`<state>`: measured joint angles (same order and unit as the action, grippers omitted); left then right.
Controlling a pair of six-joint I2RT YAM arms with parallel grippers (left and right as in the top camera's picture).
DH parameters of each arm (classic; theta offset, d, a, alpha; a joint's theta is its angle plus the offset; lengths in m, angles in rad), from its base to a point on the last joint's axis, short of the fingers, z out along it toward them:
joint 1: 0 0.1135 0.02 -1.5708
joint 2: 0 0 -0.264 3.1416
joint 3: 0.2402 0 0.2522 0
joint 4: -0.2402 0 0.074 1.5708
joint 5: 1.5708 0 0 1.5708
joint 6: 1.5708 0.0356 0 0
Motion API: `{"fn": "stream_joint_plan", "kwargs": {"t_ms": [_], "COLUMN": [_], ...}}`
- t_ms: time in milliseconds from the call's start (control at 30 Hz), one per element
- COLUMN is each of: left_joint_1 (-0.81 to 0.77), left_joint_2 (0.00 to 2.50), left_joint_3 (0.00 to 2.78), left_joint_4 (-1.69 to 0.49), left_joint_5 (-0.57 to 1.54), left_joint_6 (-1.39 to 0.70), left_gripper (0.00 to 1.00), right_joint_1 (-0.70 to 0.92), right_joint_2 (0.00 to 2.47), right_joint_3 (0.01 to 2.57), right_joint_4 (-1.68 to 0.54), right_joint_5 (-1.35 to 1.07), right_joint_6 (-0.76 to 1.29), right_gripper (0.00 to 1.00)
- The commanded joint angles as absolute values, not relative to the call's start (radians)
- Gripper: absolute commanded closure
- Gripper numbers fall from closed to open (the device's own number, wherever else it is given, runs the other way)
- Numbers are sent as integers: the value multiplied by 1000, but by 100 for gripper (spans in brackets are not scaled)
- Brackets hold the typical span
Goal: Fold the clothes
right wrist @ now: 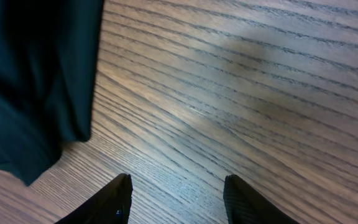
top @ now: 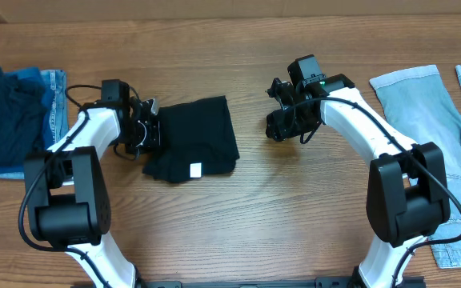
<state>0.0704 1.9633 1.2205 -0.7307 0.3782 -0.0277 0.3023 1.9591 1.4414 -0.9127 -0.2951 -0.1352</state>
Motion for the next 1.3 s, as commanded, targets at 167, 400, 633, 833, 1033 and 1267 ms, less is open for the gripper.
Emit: {"fn": "stream_joint_plan", "kwargs": {"t_ms": [167, 400, 633, 833, 1033, 1267], "left_joint_1": [109, 133, 187, 240, 285, 415], "left_joint_2": [1711, 1588, 1575, 1575, 1576, 1584], "left_joint_3": [1386, 1454, 1538, 1592, 1602, 1601], "left_joint_4": [-854, -908, -903, -888, -835, -795], "left_joint_5": [-15, -277, -482, -478, -425, -300], "left_joint_6": [-30, 21, 113, 234, 293, 294], "left_gripper": [96, 96, 96, 96, 96, 96], "right_joint_1": [300, 300, 300, 300, 300, 300], "right_joint_2": [1959, 1959, 1959, 1959, 1959, 1959], "right_joint_3": [1452, 1452, 1452, 1452, 1452, 1452], "right_joint_4": [-921, -934, -959, -968, -974, -979], "right_joint_5": [-289, -289, -289, -289, -289, -289], "right_joint_6": [-127, -127, -127, -127, -127, -127], "right_gripper": [49, 49, 49, 48, 49, 48]}}
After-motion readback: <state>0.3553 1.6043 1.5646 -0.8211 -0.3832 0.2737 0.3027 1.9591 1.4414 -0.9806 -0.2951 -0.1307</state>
